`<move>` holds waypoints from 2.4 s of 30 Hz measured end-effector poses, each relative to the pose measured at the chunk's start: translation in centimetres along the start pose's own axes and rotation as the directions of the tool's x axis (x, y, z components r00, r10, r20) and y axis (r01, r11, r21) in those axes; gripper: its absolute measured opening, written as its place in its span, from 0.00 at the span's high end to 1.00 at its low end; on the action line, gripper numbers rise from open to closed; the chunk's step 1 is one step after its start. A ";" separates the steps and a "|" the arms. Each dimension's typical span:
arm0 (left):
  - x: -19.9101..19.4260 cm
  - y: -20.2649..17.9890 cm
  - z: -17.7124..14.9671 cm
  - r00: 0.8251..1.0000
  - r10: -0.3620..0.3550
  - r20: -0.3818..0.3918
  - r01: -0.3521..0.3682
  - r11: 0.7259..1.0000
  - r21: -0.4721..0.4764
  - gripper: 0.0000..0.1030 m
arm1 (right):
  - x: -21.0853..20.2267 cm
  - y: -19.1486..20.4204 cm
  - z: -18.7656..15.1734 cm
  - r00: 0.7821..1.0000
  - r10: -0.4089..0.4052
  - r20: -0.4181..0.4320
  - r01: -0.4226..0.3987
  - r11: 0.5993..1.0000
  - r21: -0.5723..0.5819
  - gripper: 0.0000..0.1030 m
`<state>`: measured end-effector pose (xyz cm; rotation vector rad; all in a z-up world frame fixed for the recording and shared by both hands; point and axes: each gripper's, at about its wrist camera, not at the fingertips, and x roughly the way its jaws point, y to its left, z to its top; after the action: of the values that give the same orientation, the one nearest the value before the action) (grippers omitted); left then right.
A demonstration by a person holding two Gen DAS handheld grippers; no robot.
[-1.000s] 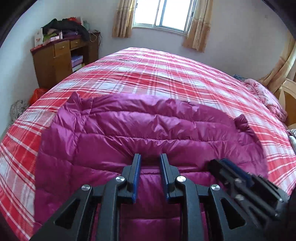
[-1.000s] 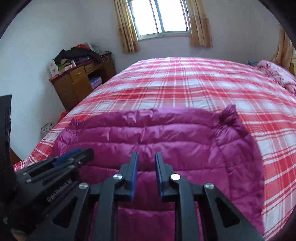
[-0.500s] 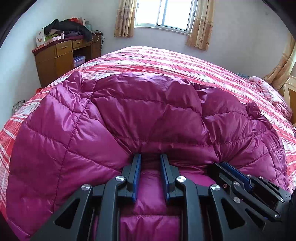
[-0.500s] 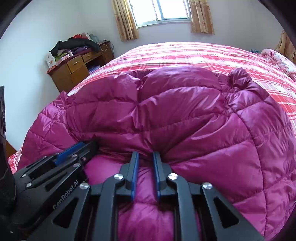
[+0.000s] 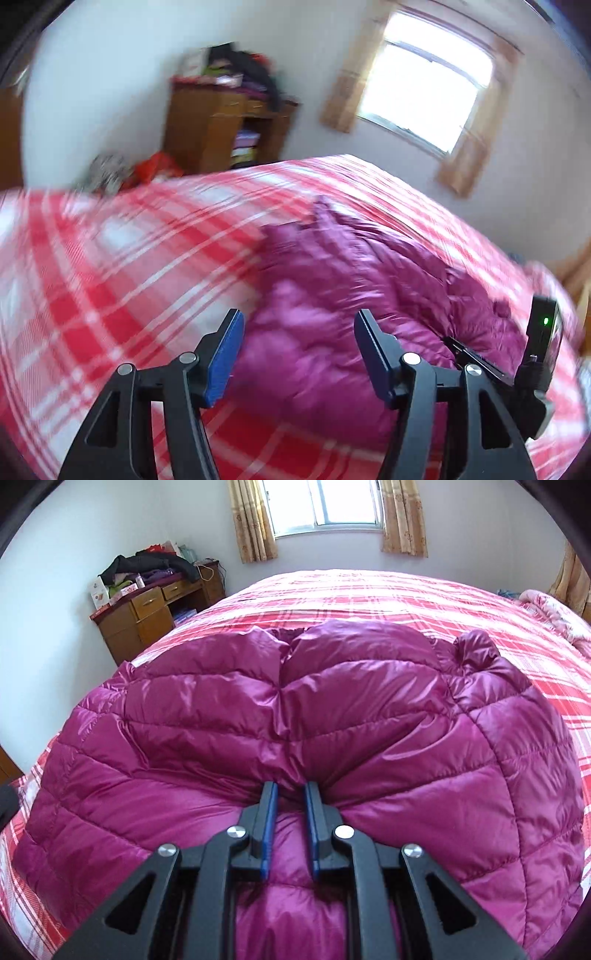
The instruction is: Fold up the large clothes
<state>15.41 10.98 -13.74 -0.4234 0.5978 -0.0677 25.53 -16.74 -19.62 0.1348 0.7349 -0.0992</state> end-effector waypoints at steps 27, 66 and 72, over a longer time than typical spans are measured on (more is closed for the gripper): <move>5.3 -1.9 -1.5 0.971 -0.240 0.024 0.240 0.949 -0.203 0.62 | -3.0 1.3 -3.7 0.995 0.100 -0.016 -0.098 0.993 0.067 0.84; 3.5 -27.7 -16.3 0.921 -0.287 -0.263 0.340 0.266 0.902 0.77 | -16.0 -24.9 -6.7 0.963 0.201 0.178 -0.266 0.816 0.513 0.22; 4.0 -28.6 -16.7 0.921 -0.283 -0.269 0.343 0.260 0.902 0.77 | -11.6 -20.2 -0.3 0.970 0.240 0.028 -0.237 0.920 0.312 0.18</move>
<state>11.06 -21.92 -16.68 0.6667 0.4149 -0.8103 14.02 -36.10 -13.81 0.5289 0.7042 0.0189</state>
